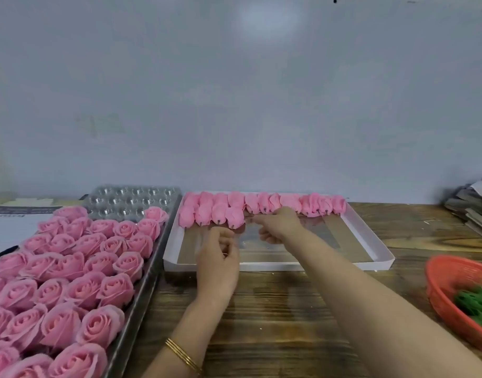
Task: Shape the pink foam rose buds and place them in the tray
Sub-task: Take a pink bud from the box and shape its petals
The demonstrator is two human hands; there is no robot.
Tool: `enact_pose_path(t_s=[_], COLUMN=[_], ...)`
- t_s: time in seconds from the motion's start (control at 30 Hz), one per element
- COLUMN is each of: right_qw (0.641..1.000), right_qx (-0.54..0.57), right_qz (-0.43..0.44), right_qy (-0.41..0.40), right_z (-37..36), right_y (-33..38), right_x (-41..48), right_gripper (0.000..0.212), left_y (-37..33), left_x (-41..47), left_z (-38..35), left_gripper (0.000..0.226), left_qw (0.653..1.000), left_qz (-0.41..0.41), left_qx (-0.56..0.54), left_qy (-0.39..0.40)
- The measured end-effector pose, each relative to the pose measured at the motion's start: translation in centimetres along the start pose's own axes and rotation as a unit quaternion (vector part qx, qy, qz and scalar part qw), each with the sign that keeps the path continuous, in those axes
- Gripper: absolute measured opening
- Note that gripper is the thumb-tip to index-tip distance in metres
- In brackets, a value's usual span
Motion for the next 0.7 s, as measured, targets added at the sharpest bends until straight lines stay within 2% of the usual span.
enact_pose_path(t_s=[0.17,0.3,0.53,0.7], right_qw=[0.999,0.999,0.999,0.996], right_qx=[0.013,0.014,-0.026,-0.070], right_qz=[-0.028,-0.031,-0.045,-0.052], right_qy=[-0.010,0.012,0.009,0.013], right_z=[-1.1,-3.0,-5.3,-5.9], right_y=[-0.4,-0.5,1.0,1.4], right_x=[2.5,4.0,5.4,5.5], right_gripper=[0.029,0.039,0.021,0.032], left_y=[0.2,0.7,1.0,0.9], left_x=[1.7,2.1,2.1,2.2], left_z=[-0.4,-0.4,-0.1,-0.1], left_gripper=[0.019,0.023,0.027,0.026], left_qw=[1.000,1.000,0.998,0.997], left_qz=[0.024,0.028,0.019,0.026], left_qx=[-0.006,-0.008,-0.050,-0.072], left_qy=[0.012,0.001,-0.032,-0.032])
Point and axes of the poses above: each hand's wrist, its own x-axis towards the middle knuckle, its own z-axis out of the back of the hand, y = z × x, the point moved 3 cm from there along x, towards the middle knuckle, and after that the axes turned 12 degrees about z, right-handed, at the moved point
